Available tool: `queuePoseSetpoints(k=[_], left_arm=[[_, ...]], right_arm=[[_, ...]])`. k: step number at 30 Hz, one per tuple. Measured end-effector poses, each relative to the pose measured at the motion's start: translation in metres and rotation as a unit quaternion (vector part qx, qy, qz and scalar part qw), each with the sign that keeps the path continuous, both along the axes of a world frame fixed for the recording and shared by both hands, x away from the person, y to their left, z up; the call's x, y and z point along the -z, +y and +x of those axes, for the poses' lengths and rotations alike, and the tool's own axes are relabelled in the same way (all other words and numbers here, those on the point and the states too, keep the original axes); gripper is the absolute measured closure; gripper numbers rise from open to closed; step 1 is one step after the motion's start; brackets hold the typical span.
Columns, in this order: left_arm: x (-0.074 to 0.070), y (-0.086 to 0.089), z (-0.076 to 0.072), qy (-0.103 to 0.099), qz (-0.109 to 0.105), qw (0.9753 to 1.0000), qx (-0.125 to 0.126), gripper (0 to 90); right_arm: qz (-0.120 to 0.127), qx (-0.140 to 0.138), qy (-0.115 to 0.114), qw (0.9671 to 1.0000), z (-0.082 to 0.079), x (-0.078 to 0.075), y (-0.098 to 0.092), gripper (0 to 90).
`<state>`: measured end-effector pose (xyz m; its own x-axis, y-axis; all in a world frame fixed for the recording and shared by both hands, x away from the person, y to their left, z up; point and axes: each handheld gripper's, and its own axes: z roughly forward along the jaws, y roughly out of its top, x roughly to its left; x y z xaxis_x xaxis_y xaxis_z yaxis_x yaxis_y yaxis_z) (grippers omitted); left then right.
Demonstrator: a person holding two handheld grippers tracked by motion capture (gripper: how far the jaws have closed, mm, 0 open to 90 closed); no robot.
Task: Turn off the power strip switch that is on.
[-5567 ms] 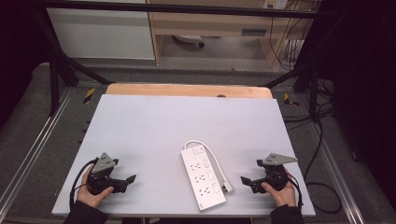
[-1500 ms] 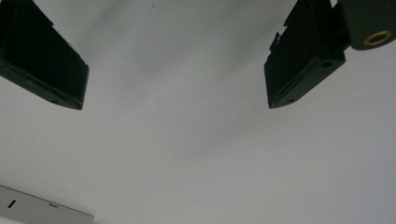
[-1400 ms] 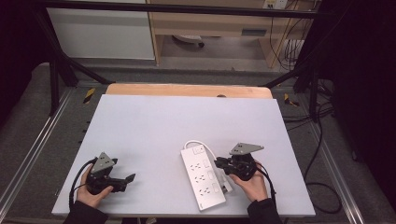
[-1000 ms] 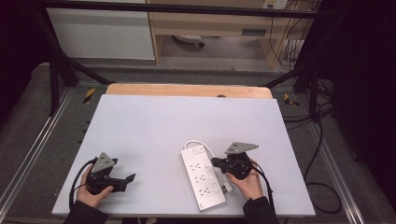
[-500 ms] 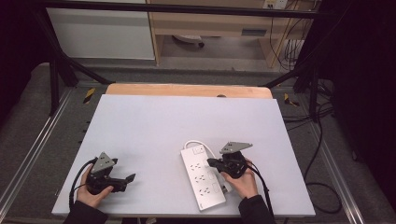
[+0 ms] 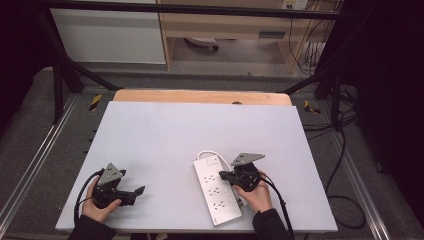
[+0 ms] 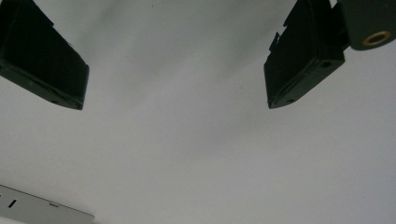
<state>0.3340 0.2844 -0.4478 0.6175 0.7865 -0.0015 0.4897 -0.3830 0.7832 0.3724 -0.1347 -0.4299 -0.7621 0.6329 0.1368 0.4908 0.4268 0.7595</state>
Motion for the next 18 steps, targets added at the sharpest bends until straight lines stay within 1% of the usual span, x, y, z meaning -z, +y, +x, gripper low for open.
queuePoseSetpoints(k=[4,18], left_arm=[[-0.0001,0.0,-0.0001,0.0,0.0,1.0,0.0,6.2],[-0.0001,0.0,-0.0001,-0.001,0.0,1.0,0.0,6.2]], right_arm=[[-0.005,0.001,-0.002,1.0,0.0006,0.0019,0.0009,90.0],[-0.009,0.0,-0.008,0.9999,0.0002,0.0026,0.001,90.0]])
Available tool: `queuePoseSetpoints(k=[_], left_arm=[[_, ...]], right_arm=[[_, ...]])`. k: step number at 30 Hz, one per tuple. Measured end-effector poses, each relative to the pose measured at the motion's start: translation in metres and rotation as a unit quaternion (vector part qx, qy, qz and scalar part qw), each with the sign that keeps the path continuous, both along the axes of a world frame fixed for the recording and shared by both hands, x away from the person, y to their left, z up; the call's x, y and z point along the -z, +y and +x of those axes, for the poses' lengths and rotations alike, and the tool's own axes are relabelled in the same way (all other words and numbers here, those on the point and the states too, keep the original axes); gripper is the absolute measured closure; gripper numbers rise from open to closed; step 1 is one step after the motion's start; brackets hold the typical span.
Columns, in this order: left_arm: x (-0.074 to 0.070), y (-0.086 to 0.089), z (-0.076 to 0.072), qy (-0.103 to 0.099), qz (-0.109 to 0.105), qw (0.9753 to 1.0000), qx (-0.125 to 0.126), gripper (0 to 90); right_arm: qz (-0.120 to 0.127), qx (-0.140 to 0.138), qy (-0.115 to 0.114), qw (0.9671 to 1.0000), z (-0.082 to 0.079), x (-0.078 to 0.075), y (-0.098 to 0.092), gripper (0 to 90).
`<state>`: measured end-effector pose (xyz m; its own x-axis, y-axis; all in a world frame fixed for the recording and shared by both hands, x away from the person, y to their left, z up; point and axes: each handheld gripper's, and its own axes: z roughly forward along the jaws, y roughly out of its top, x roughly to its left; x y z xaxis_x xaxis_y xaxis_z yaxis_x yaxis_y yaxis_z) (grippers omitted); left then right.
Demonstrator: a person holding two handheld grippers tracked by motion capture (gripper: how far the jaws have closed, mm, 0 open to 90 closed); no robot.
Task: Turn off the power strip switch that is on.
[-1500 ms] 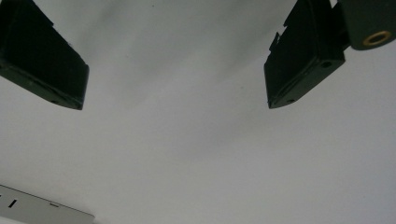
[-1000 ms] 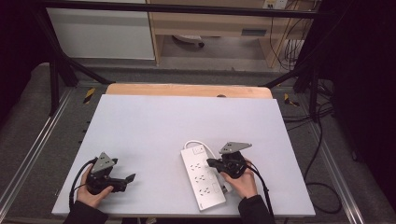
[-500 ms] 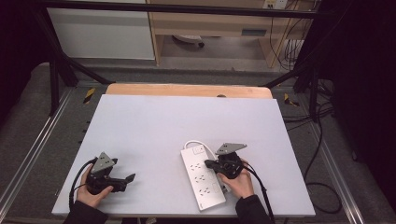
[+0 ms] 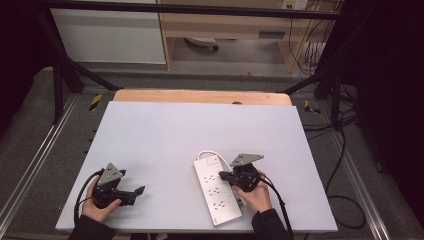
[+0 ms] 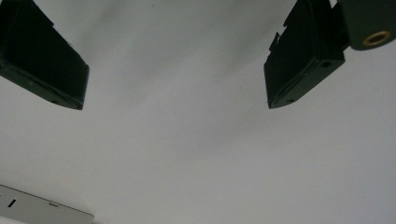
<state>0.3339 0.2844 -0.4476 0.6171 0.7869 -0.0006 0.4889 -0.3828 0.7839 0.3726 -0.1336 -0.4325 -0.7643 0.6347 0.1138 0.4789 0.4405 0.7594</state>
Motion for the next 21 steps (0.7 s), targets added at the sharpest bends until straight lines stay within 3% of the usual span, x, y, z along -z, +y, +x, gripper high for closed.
queuePoseSetpoints(k=[21], left_arm=[[-0.0003,-0.0002,-0.0003,0.0,-0.001,1.0,-0.001,6.2]], right_arm=[[-0.008,-0.006,-0.006,0.9999,-0.0025,0.0024,0.0001,90.0]])
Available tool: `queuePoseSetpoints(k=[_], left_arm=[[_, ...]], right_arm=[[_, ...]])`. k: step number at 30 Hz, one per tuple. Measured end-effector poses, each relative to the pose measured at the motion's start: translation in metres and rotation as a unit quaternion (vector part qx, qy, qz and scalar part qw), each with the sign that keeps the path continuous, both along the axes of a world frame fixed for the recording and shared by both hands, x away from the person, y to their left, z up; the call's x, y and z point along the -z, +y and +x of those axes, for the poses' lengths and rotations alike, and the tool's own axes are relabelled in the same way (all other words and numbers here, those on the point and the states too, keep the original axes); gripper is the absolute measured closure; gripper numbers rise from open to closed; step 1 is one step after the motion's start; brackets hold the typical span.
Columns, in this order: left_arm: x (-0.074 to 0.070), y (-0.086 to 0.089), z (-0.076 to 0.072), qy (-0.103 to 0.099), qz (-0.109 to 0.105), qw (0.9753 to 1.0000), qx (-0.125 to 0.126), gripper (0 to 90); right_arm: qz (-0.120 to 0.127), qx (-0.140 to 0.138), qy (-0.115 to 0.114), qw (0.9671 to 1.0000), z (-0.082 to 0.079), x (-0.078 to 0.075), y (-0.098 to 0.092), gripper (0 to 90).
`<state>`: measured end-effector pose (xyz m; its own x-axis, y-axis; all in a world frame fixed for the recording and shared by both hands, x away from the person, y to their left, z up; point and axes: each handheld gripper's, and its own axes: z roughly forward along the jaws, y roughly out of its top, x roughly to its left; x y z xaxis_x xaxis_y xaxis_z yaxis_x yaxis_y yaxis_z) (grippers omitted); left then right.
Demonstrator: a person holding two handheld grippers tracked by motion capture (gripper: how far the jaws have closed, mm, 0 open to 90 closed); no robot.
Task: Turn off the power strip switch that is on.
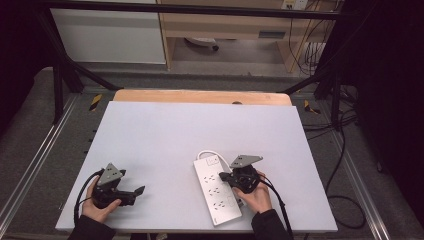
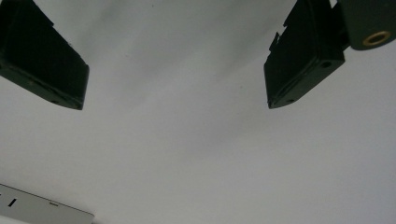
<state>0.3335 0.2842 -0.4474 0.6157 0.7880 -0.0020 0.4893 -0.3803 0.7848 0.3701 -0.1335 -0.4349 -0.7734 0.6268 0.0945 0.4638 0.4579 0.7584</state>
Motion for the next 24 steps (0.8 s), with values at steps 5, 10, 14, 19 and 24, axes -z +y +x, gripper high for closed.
queuePoseSetpoints(k=[5,10,14,19,24], left_arm=[[0.0,0.0,0.0,0.0,0.001,1.0,0.0,6.2],[0.0,0.0,0.0,-0.001,0.001,1.0,0.001,6.2],[0.0,0.0,0.0,0.0,0.001,1.0,0.0,6.2],[0.0,0.001,0.0,0.0,0.0,1.0,0.0,6.2],[0.0,0.0,0.0,0.0,0.001,1.0,0.001,6.3]], right_arm=[[0.006,0.001,0.0,1.0,0.0,0.001,-0.001,90.0],[0.004,0.003,-0.001,1.0,-0.001,0.001,-0.001,90.0],[0.001,0.004,-0.006,1.0,-0.001,0.001,0.0,90.0],[0.022,0.006,-0.009,0.9997,-0.003,-0.003,-0.002,88.7],[0.03,0.013,-0.013,0.9994,-0.003,-0.01,-0.008,84.9]])
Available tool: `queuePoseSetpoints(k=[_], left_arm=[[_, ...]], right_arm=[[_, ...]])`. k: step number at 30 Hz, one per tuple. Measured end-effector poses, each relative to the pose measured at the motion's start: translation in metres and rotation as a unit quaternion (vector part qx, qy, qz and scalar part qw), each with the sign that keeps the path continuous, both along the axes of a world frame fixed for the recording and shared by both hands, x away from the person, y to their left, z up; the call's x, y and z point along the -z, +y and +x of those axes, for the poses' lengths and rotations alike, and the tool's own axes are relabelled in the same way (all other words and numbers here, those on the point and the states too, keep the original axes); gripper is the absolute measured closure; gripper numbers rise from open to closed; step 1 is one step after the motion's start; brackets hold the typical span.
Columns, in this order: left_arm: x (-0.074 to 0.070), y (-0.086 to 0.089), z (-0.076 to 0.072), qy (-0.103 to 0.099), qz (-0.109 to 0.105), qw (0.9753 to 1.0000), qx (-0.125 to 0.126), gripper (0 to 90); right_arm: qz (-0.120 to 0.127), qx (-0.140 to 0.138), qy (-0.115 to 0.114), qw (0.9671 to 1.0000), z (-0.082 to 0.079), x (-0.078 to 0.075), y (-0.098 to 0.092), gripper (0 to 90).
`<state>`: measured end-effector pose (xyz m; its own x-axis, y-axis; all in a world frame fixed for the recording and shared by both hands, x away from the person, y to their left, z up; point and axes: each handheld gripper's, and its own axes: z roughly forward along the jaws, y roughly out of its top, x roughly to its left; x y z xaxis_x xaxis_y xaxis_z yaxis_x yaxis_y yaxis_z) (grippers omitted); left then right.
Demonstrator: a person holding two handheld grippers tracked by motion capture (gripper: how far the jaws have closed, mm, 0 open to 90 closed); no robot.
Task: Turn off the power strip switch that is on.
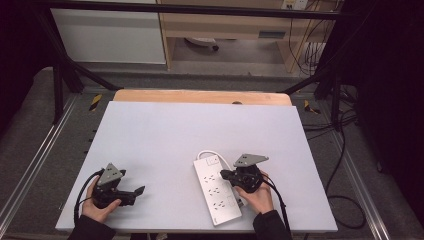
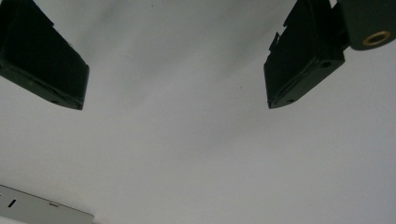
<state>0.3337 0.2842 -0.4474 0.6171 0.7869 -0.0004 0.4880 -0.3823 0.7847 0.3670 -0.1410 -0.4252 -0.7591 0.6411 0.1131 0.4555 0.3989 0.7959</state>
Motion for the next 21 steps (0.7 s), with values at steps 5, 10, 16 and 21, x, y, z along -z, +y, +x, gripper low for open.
queuePoseSetpoints(k=[5,10,16,21], left_arm=[[0.0,0.0,0.0,0.001,0.001,1.0,-0.001,6.3],[0.0,0.0,0.0,0.001,0.0,1.0,0.0,6.2],[0.0,0.001,0.0,0.002,0.0,1.0,-0.001,6.3],[0.001,0.0,0.0,0.002,0.001,1.0,-0.001,6.2]], right_arm=[[-0.002,0.015,0.001,0.9999,0.001,-0.003,-0.006,72.6],[-0.007,0.034,-0.006,0.9994,0.0,-0.006,-0.011,53.8],[0.0,0.054,-0.008,0.9985,0.001,-0.008,-0.021,29.2],[-0.002,0.067,-0.01,0.9977,0.0,-0.008,-0.032,14.8]])
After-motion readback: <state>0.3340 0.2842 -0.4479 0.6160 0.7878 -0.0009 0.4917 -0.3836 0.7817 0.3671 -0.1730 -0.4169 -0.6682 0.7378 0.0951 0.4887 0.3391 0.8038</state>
